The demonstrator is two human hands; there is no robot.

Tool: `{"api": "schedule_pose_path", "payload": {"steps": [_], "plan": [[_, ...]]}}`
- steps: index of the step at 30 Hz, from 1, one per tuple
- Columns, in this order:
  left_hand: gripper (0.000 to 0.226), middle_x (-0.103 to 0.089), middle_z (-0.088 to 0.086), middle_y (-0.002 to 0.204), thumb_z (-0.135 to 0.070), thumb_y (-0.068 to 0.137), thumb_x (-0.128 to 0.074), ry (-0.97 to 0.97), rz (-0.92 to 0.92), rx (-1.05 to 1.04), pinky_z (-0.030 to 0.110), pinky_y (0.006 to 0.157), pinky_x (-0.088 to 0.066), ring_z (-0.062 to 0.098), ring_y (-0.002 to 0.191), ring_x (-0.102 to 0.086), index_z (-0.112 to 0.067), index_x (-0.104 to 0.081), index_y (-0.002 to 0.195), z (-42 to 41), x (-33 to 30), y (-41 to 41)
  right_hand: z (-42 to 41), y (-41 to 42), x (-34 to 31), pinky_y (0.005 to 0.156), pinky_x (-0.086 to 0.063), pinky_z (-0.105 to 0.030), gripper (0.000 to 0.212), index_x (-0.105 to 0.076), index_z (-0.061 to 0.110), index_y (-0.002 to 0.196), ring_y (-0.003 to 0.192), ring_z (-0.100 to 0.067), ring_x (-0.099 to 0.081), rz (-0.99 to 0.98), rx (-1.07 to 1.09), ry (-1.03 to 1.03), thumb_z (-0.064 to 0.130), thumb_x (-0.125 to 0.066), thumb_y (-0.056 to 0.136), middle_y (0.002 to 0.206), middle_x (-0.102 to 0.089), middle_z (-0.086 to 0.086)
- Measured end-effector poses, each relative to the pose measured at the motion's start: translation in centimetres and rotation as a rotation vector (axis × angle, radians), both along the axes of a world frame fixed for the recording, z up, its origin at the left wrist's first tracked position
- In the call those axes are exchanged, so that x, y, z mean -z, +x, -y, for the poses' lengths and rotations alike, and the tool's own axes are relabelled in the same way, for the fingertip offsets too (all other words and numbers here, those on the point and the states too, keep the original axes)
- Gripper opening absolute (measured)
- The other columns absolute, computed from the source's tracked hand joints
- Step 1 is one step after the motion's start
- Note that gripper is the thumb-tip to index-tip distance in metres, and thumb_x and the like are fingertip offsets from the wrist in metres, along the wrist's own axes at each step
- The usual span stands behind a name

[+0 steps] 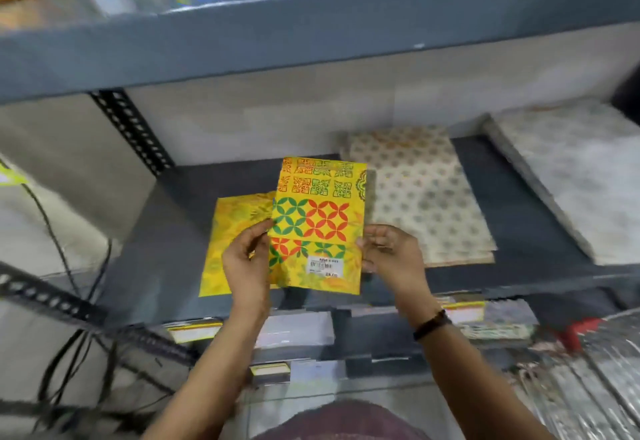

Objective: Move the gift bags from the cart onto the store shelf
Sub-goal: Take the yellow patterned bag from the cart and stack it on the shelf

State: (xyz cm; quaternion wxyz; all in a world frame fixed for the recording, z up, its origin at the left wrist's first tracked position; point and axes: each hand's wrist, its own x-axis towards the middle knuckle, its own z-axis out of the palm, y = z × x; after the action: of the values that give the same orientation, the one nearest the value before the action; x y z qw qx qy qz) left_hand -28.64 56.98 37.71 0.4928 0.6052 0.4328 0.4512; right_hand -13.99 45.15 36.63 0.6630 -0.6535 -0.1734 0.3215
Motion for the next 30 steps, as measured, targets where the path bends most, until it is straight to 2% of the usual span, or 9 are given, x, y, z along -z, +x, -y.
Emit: {"api": "schedule_pose_path", "payload": {"steps": [3, 5, 9, 11, 13, 17, 22, 25, 30], "plan": [[0.033, -0.067, 0.010, 0.105, 0.010, 0.088, -0.047, 0.023, -0.048, -0.074, 0.023, 0.086, -0.051, 0.012, 0.092, -0.063, -0.014, -0.066, 0.100, -3.9, 0.4, -2.6, -4.8, -2.5, 0.1, 0.055, -0.058, -0.017, 0.018, -0.062, 0.004, 0.100, 0.070, -0.014, -0.064, 0.002, -0.062, -0.014, 0.001, -0.062, 0.083, 0.075, -0.064, -0.005], [0.036, -0.067, 0.009, 0.101, 0.010, 0.087, -0.047, 0.006, -0.079, -0.118, 0.042, 0.093, -0.049, 0.022, 0.097, -0.061, -0.018, -0.067, 0.096, -5.7, 1.1, -3.8, -7.0, -3.4, 0.5, 0.062, -0.060, -0.022, 0.020, -0.063, 0.002, 0.104, 0.071, -0.013, -0.065, 0.066, -0.102, -0.060, 0.003, -0.062, 0.083, 0.073, -0.065, -0.001], [0.037, -0.070, 0.013, 0.106, 0.010, 0.086, -0.048, 0.017, -0.201, -0.139, 0.050, 0.091, -0.050, 0.035, 0.097, -0.066, -0.020, -0.068, 0.095, -7.2, 2.8, -5.8, -9.6, -4.6, 1.7, 0.075, -0.058, -0.029, 0.023, -0.067, 0.000, 0.104, 0.077, -0.017, -0.067, 0.234, -0.134, -0.181, 0.006, -0.065, 0.082, 0.086, -0.069, -0.010], [0.034, -0.070, 0.016, 0.109, 0.009, 0.086, -0.048, 0.025, -0.259, -0.114, 0.048, 0.089, -0.053, 0.035, 0.094, -0.066, -0.014, -0.070, 0.099, -7.4, 3.4, -6.4, -10.0, -5.1, 2.0, 0.069, -0.049, -0.004, 0.023, -0.068, 0.001, 0.103, 0.071, -0.002, -0.062, 0.332, -0.161, -0.226, 0.007, -0.066, 0.081, 0.088, -0.069, -0.007], [0.033, -0.071, 0.013, 0.107, 0.008, 0.086, -0.049, 0.068, -0.334, -0.069, 0.036, 0.081, -0.051, 0.027, 0.084, -0.064, -0.011, -0.069, 0.104, -7.3, 3.8, -7.0, -9.7, -5.6, 2.3, 0.067, -0.043, 0.004, 0.028, -0.066, 0.001, 0.108, 0.083, -0.006, -0.061, 0.383, -0.196, -0.259, 0.007, -0.065, 0.081, 0.096, -0.070, -0.008], [0.031, -0.059, -0.006, 0.108, -0.015, 0.084, -0.065, 0.169, -0.471, 0.024, 0.019, 0.080, -0.039, 0.014, 0.101, -0.057, -0.009, -0.064, 0.115, -6.7, 3.6, -9.2, -7.8, -6.9, 2.5, 0.092, -0.053, -0.028, 0.043, -0.057, 0.011, 0.124, 0.103, -0.015, -0.064, 0.404, -0.306, -0.213, 0.017, -0.066, 0.082, 0.113, -0.070, -0.007], [0.096, -0.038, -0.004, 0.139, -0.044, 0.053, -0.078, 0.193, -0.690, 0.346, 0.023, 0.104, -0.030, 0.013, 0.131, -0.035, -0.012, -0.045, 0.138, -7.1, 3.9, -12.3, -5.9, -8.1, 3.1, 0.101, -0.044, -0.028, 0.063, -0.044, 0.019, 0.136, 0.117, -0.013, -0.054, 0.626, -0.417, -0.280, 0.024, -0.069, 0.078, 0.130, -0.060, 0.002], [0.093, -0.040, 0.014, 0.148, -0.027, 0.056, -0.085, 0.216, -0.744, 0.373, 0.034, 0.108, -0.034, 0.030, 0.135, -0.039, -0.008, -0.045, 0.138, -7.8, 4.0, -12.1, -6.0, -8.9, 3.4, 0.107, -0.041, -0.033, 0.066, -0.042, 0.020, 0.137, 0.124, -0.014, -0.049, 0.668, -0.430, -0.282, 0.022, -0.070, 0.077, 0.135, -0.056, 0.001], [0.082, -0.048, 0.016, 0.142, -0.012, 0.057, -0.086, 0.240, -0.700, 0.380, 0.033, 0.107, -0.035, 0.031, 0.130, -0.045, -0.004, -0.052, 0.131, -8.5, 4.1, -11.5, -6.1, -9.4, 2.9, 0.101, -0.043, -0.026, 0.059, -0.048, 0.017, 0.131, 0.116, -0.017, -0.054, 0.718, -0.389, -0.282, 0.015, -0.070, 0.077, 0.129, -0.060, -0.001]]}}
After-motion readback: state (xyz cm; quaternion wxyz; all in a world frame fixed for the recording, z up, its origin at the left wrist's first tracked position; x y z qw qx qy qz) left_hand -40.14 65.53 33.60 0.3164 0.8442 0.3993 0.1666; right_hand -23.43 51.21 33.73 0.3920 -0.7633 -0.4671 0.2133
